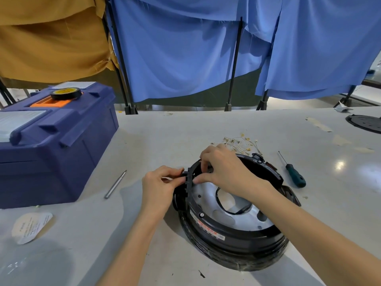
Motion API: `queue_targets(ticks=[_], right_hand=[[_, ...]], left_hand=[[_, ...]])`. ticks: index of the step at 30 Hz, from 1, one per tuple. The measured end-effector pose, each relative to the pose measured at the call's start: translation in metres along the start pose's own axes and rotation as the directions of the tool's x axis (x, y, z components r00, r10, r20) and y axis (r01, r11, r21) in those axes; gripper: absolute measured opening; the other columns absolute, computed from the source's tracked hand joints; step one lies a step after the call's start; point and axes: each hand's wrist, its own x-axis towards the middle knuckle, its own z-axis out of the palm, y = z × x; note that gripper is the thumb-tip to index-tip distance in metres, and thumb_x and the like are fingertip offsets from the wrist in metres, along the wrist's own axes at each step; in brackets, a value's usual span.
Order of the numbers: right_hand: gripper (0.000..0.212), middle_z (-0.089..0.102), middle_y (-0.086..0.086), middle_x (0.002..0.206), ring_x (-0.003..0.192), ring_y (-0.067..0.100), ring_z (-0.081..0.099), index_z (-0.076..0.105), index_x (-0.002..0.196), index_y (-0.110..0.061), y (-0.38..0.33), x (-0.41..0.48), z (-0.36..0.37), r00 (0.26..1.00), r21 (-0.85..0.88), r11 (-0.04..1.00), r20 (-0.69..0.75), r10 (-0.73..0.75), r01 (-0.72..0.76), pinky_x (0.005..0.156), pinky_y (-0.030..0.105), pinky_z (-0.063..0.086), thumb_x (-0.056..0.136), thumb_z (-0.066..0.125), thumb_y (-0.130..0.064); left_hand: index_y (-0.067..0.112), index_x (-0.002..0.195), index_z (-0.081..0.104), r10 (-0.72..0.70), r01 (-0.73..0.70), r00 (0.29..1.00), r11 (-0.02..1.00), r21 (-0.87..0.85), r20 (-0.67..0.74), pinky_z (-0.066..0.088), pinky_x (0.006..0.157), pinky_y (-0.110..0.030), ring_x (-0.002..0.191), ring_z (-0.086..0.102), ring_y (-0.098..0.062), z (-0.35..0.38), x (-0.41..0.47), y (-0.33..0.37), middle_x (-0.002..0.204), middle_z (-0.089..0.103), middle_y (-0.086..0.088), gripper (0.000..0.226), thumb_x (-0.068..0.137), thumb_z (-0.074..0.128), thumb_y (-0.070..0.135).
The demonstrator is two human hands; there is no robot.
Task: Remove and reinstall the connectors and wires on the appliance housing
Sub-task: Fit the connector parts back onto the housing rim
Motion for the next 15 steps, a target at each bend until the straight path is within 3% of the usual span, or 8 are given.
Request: queue_targets(ticks=[4,8,10,12,15], right_hand=[[0.043,0.051,-0.004,0.119,0.112,0.020,0.037,0.069,0.098,-0.021,0.001,-0.004,0.005,1.000,0.020,1.000,0.019,-0.012,0.012,0.096,0.042,0.036,0.074,0.071,-0.057],[0.053,0.053,-0.003,0.116,0.110,0.021,0.041,0.067,0.101,-0.016,-0.001,-0.005,0.006,1.000,0.010,1.000,-0.013,-0.006,0.006,0.094,0.036,0.037,0.071,0.073,-0.058],[0.057,0.057,-0.001,0.109,0.103,0.022,0.048,0.064,0.103,-0.013,-0.002,-0.005,0.005,0.999,0.036,0.999,-0.032,0.009,-0.008,0.088,0.031,0.039,0.069,0.075,-0.058],[0.061,0.061,0.000,0.107,0.102,0.023,0.054,0.062,0.109,-0.014,-0.002,-0.007,0.005,0.998,0.107,0.993,-0.038,0.045,-0.041,0.088,0.035,0.045,0.068,0.078,-0.056],[0.060,0.067,0.004,0.117,0.112,0.029,0.057,0.063,0.123,-0.017,-0.001,-0.008,0.005,0.997,0.182,0.981,-0.029,0.070,-0.064,0.094,0.042,0.047,0.074,0.076,-0.048]], left_hand=[[0.004,0.088,0.077,0.042,-0.042,0.999,0.999,0.009,0.000,0.051,0.072,-0.020,0.074,0.066,-0.009,0.003,-0.002,-0.001,0.082,0.071,-0.004,0.017,0.077,0.071,-0.008],[0.011,0.085,0.077,0.055,-0.056,0.998,0.998,0.026,0.014,0.048,0.070,-0.014,0.076,0.064,-0.004,0.001,-0.005,-0.001,0.085,0.071,0.000,0.020,0.079,0.069,-0.006],[0.019,0.076,0.075,0.052,-0.050,0.997,0.998,0.033,-0.049,0.049,0.069,-0.017,0.073,0.064,-0.004,0.002,-0.007,0.001,0.081,0.071,0.003,0.023,0.076,0.073,-0.004],[0.021,0.069,0.073,0.033,-0.030,0.994,0.999,0.027,-0.107,0.050,0.070,-0.023,0.071,0.064,-0.007,0.003,-0.009,0.002,0.076,0.070,0.004,0.024,0.074,0.075,-0.002],[0.018,0.069,0.072,0.072,-0.066,0.994,0.995,0.080,-0.080,0.046,0.070,-0.016,0.070,0.060,0.001,0.004,-0.011,0.002,0.076,0.068,0.004,0.023,0.076,0.073,-0.004]])
